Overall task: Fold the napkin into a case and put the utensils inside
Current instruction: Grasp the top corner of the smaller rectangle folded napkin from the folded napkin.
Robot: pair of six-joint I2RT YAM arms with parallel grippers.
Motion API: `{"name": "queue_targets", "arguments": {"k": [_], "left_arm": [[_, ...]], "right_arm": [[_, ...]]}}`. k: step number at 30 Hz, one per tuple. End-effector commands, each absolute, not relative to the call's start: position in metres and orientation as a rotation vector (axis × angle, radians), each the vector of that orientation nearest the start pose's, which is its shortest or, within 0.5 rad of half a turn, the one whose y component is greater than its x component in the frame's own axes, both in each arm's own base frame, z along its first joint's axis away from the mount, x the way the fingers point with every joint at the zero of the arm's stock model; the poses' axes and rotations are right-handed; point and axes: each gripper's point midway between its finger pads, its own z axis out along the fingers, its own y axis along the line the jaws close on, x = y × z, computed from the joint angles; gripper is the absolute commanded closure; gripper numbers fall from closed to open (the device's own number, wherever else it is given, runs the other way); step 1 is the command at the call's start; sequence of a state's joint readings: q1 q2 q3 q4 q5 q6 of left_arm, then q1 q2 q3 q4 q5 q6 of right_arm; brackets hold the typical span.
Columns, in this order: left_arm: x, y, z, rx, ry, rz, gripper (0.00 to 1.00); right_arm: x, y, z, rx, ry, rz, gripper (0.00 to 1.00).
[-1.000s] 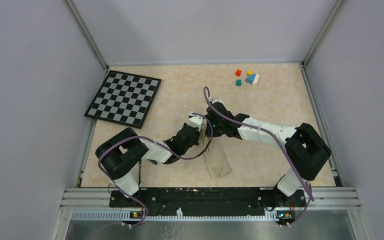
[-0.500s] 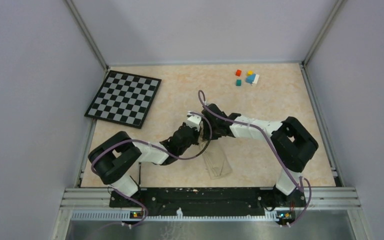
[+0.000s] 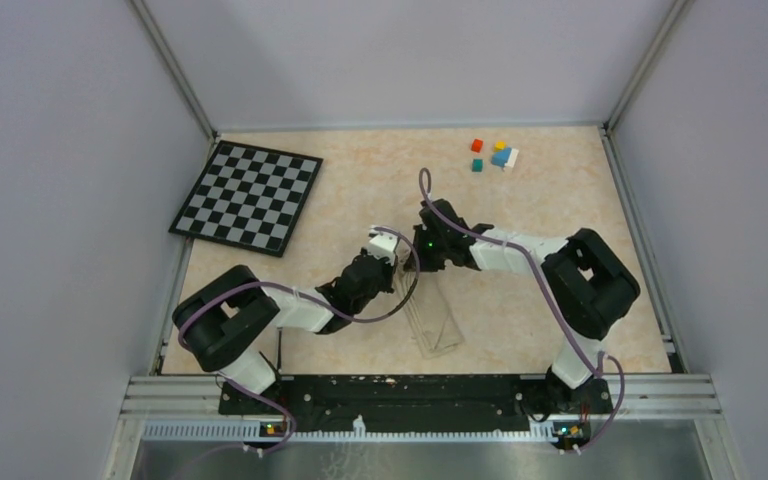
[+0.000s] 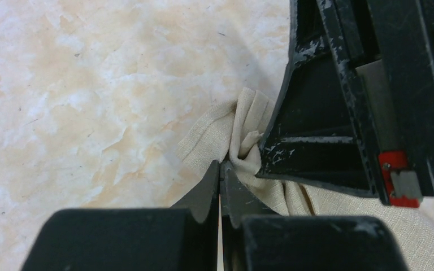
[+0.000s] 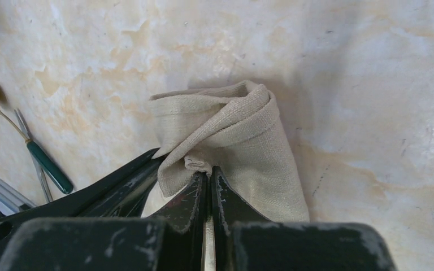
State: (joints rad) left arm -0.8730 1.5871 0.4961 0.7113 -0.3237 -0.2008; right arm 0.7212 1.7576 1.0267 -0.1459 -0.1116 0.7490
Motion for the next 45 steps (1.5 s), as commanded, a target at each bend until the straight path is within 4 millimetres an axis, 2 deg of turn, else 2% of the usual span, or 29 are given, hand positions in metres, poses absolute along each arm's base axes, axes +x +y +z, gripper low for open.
{"name": "queue_targets", "arguments": {"k": [1,7,10,12,21,23,26,29,33,36,39,45], "left_arm": [[0.3,-0.281,0.084,0.363,1.834,-0.45,1.0],[0.299,-0.278,0.085,0.345,1.834,-0.454,1.0],[0.298,-0.278,0.086,0.342,1.829,-0.464,1.0],[0.298,-0.279,0.087,0.341,1.824,-0.469,1.0],[0.295,-0.286,0.099,0.364,1.802,-0.514,1.0],[0.295,-0.287,0.099,0.364,1.802,-0.523,1.0],[0.296,-0.282,0.093,0.33,1.823,-0.505,1.0],[0.297,-0.276,0.085,0.322,1.848,-0.478,1.0],[0.298,-0.271,0.08,0.318,1.861,-0.458,1.0],[0.298,-0.271,0.077,0.313,1.867,-0.46,1.0],[0.297,-0.27,0.074,0.311,1.873,-0.459,1.0],[0.297,-0.27,0.075,0.32,1.872,-0.462,1.0]], "right_arm": [[0.299,0.315,0.062,0.011,2.532,0.806,1.0],[0.283,0.294,0.066,-0.1,2.59,0.758,1.0],[0.277,0.302,0.066,-0.141,2.631,0.804,1.0],[0.277,0.307,0.058,-0.144,2.67,0.811,1.0],[0.295,0.336,0.046,-0.117,2.661,0.865,1.0],[0.304,0.342,0.045,-0.098,2.597,0.896,1.0],[0.311,0.346,0.063,-0.116,2.447,0.976,1.0],[0.306,0.345,0.075,-0.21,2.379,1.031,0.88],[0.289,0.341,0.076,-0.366,2.349,1.081,0.74],[0.279,0.334,0.076,-0.413,2.327,1.077,0.67],[0.274,0.329,0.08,-0.457,2.302,1.068,0.64],[0.279,0.329,0.083,-0.473,2.276,1.043,0.62]]}}
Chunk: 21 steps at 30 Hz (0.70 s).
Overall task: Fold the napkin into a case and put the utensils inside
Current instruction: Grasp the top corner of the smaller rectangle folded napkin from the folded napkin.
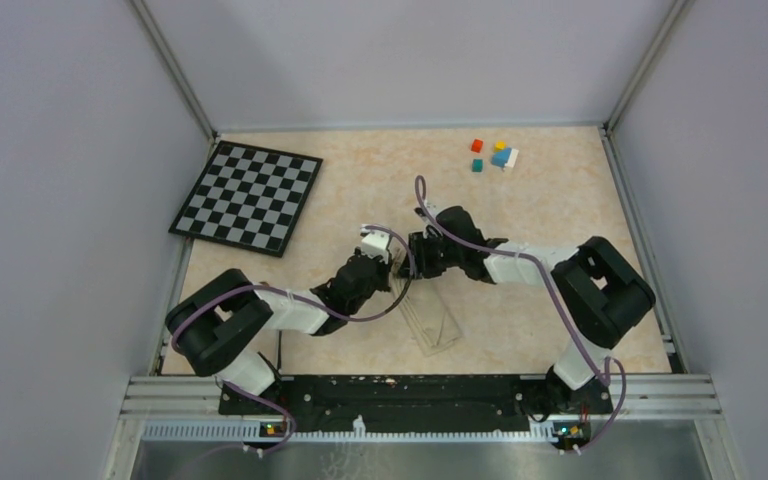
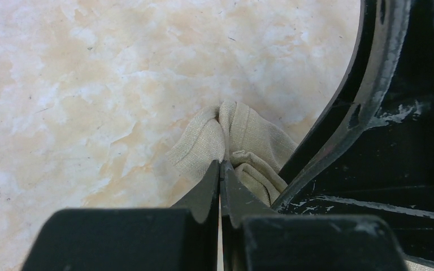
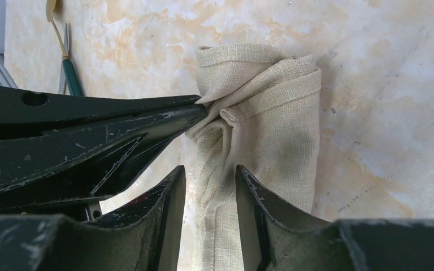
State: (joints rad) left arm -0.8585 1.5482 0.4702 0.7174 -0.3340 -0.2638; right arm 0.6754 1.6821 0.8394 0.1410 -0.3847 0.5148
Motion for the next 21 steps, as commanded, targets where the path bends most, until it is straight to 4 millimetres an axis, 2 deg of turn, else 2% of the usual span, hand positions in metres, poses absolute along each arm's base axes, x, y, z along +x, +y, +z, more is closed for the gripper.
{"name": "queue_targets", "arguments": {"k": [1,5,8,13,16,17,19,21], "left_arm": [[0.297,-0.271,0.076,0.321,1.871,-0.465,1.0],[0.295,-0.271,0.076,0.319,1.872,-0.476,1.0],[0.295,-0.273,0.076,0.325,1.874,-0.484,1.0],[0.296,-0.277,0.078,0.333,1.874,-0.492,1.0],[0.295,-0.278,0.08,0.325,1.877,-0.504,1.0],[0.295,-0.277,0.08,0.313,1.878,-0.504,1.0],[0.294,-0.273,0.08,0.291,1.877,-0.501,1.0],[0.293,-0.27,0.079,0.281,1.879,-0.497,1.0]], "right_arm": [[0.281,0.33,0.082,-0.476,2.278,1.047,0.62],[0.292,0.34,0.081,-0.463,2.266,1.057,0.66],[0.298,0.348,0.08,-0.457,2.265,1.075,0.75],[0.3,0.367,0.061,-0.425,2.318,1.071,0.79],[0.314,0.363,0.043,-0.251,2.351,0.909,0.78],[0.321,0.358,0.039,-0.138,2.354,0.841,0.81],[0.328,0.332,0.031,0.128,2.356,0.738,0.84],[0.334,0.318,0.046,0.341,2.249,0.858,0.86]]}}
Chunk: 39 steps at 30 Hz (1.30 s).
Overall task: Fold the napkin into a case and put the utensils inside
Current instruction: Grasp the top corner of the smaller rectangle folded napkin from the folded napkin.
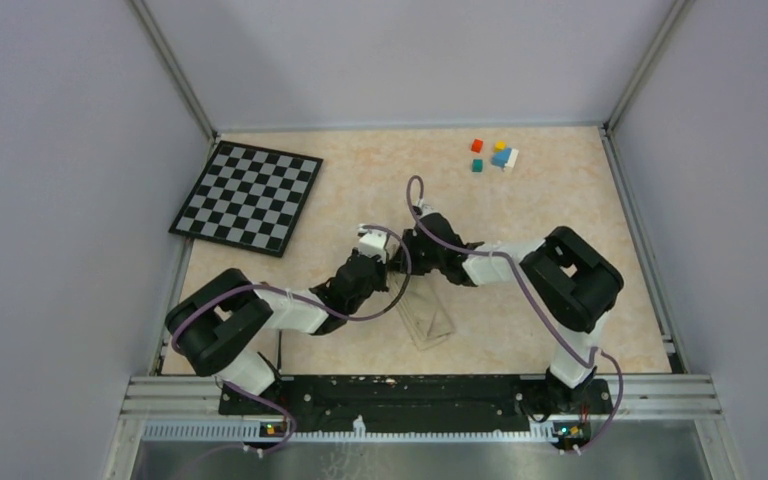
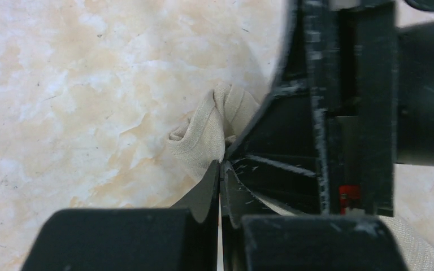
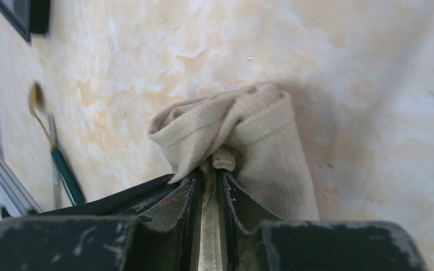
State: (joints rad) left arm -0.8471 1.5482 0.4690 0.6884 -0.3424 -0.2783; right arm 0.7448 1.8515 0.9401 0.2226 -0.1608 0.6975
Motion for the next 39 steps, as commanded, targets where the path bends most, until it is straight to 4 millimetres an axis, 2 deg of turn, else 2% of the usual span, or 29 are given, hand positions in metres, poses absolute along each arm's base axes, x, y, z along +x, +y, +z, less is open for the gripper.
{"name": "queue_targets", "arguments": {"k": [1,4,10,14,16,20,25,29,33,35,39], "left_arm": [[0.293,-0.269,0.078,0.281,1.883,-0.492,1.0],[0.292,-0.267,0.075,0.285,1.891,-0.482,1.0],[0.293,-0.269,0.07,0.294,1.902,-0.482,1.0],[0.297,-0.271,0.069,0.294,1.909,-0.462,1.0],[0.301,-0.27,0.068,0.292,1.923,-0.434,1.0],[0.305,-0.266,0.066,0.272,1.942,-0.425,1.0],[0.307,-0.26,0.059,0.245,1.971,-0.428,1.0],[0.308,-0.257,0.06,0.231,1.97,-0.429,1.0],[0.306,-0.259,0.062,0.241,1.962,-0.451,1.0],[0.307,-0.261,0.064,0.247,1.957,-0.461,1.0],[0.307,-0.264,0.066,0.256,1.953,-0.471,1.0]], "right_arm": [[0.336,0.318,0.052,0.389,2.23,0.938,0.87],[0.339,0.337,0.051,0.317,2.319,0.987,0.85],[0.327,0.366,0.043,0.242,2.346,1.139,0.81],[0.318,0.386,0.044,0.031,2.384,1.217,0.76],[0.307,0.383,0.055,-0.051,2.352,1.256,0.69],[0.295,0.355,0.064,-0.135,2.362,1.239,0.57],[0.301,0.337,0.081,-0.17,2.339,1.288,0.56],[0.312,0.332,0.086,-0.195,2.335,1.273,0.56],[0.321,0.338,0.087,-0.218,2.324,1.29,0.69],[0.327,0.34,0.082,-0.207,2.325,1.274,0.74],[0.334,0.346,0.068,-0.213,2.337,1.284,0.75]]}}
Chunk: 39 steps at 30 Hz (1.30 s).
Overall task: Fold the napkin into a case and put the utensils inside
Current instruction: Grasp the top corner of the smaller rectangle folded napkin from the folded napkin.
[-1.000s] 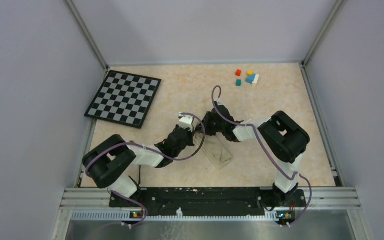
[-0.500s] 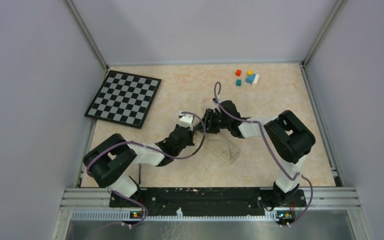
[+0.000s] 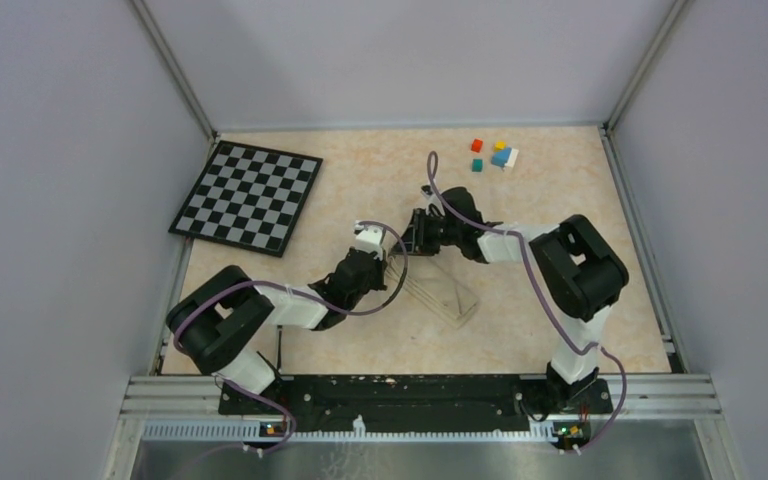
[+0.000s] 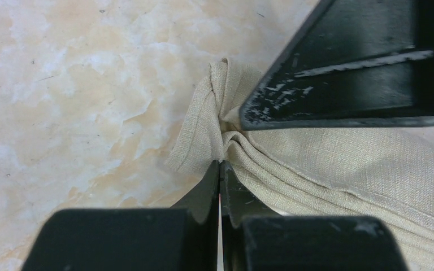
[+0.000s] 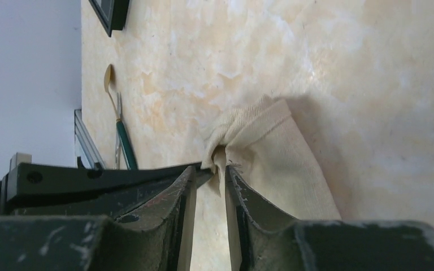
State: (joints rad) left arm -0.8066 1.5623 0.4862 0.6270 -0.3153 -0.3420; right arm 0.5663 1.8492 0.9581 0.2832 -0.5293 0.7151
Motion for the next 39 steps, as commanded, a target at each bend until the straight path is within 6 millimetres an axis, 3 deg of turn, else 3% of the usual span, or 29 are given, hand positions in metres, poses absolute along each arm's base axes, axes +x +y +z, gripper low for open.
{"name": "queue_targets", "arguments": {"k": [1,9,13,18,23,27,31,34,39], "left_arm": [[0.307,-0.265,0.068,0.259,1.949,-0.476,1.0],[0.314,-0.265,0.077,0.243,1.929,-0.458,1.0],[0.321,-0.264,0.072,0.227,1.957,-0.436,1.0],[0.324,-0.26,0.059,0.189,1.997,-0.435,1.0],[0.322,-0.258,0.057,0.184,2.016,-0.446,1.0],[0.32,-0.253,0.065,0.176,1.996,-0.457,1.0],[0.318,-0.253,0.066,0.184,1.995,-0.466,1.0],[0.318,-0.254,0.065,0.182,1.996,-0.472,1.0],[0.319,-0.254,0.071,0.185,1.983,-0.474,1.0]], "right_arm": [[0.334,0.35,0.066,-0.216,2.339,1.303,0.76],[0.307,0.373,0.062,-0.221,2.34,1.441,0.97],[0.291,0.379,0.061,-0.166,2.329,1.49,0.98],[0.292,0.383,0.023,-0.136,2.421,1.443,0.92],[0.288,0.38,0.058,-0.181,2.338,1.518,0.69],[0.294,0.366,0.095,-0.171,2.264,1.576,0.66],[0.304,0.354,0.104,-0.181,2.256,1.522,0.65],[0.312,0.348,0.1,-0.166,2.266,1.497,0.7],[0.321,0.348,0.077,-0.162,2.321,1.461,0.94]]}}
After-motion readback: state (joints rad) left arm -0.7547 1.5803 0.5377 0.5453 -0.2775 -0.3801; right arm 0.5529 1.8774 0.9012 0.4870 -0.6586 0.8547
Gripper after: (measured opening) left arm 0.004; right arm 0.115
